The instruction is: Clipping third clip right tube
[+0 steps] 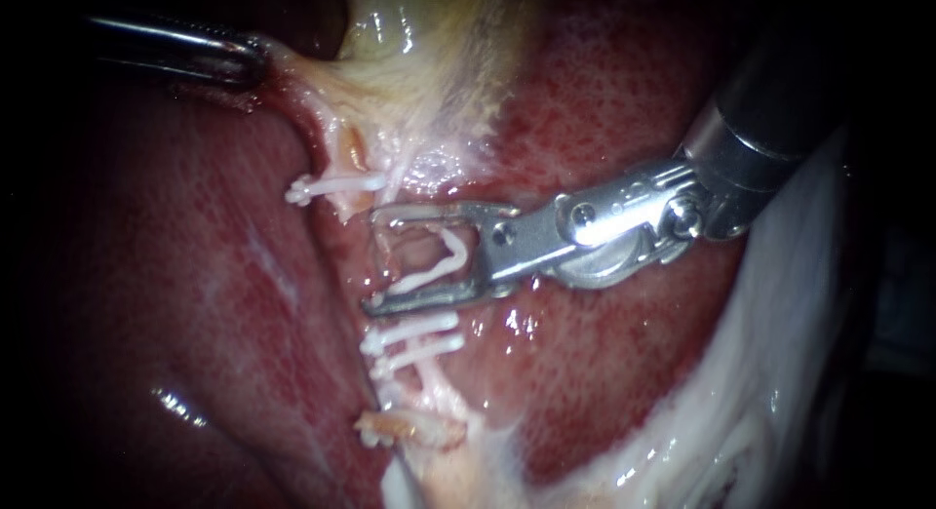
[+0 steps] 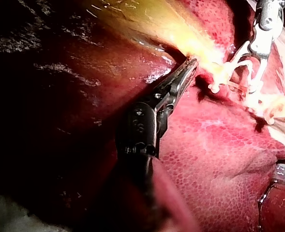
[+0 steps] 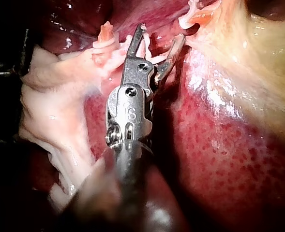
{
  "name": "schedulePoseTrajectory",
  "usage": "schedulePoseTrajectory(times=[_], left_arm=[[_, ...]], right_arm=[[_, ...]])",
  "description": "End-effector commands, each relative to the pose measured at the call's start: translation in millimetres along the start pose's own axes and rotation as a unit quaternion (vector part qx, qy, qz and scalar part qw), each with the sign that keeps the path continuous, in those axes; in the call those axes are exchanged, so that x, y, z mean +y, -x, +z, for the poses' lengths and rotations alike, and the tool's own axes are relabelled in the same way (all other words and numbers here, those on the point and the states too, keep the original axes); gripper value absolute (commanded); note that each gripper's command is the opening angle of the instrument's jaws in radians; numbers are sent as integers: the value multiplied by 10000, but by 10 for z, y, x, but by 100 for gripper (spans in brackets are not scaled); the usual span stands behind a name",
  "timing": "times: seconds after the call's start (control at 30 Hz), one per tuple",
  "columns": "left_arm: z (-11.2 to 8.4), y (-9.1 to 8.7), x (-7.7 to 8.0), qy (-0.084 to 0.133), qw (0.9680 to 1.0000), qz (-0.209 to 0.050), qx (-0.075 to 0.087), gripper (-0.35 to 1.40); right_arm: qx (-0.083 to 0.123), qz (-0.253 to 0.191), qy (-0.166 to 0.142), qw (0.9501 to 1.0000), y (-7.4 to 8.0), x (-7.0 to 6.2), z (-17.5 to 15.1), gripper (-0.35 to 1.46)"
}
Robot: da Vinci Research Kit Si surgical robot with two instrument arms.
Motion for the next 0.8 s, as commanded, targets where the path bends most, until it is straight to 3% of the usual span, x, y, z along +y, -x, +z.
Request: schedulePoseTrajectory(times=[0.03, 0.3, 0.47, 0.8], left_arm=[[-1, -1, 0, 5, 10000, -1, 2, -35], [-7, -2, -1, 20, 10000, -8, -1, -35], [-7, -2, -1, 21, 10000, -8, -1, -35], [-7, -2, -1, 21, 10000, -8, -1, -35]], right_arm=[[2, 2, -2, 10000, -1, 0, -3, 49], [95, 353, -78, 9993, -13, -10, -36, 50], [178, 738, -193, 9969, -11, -11, -56, 50], [154, 1452, -535, 9878, 35, 7, -43, 50]])
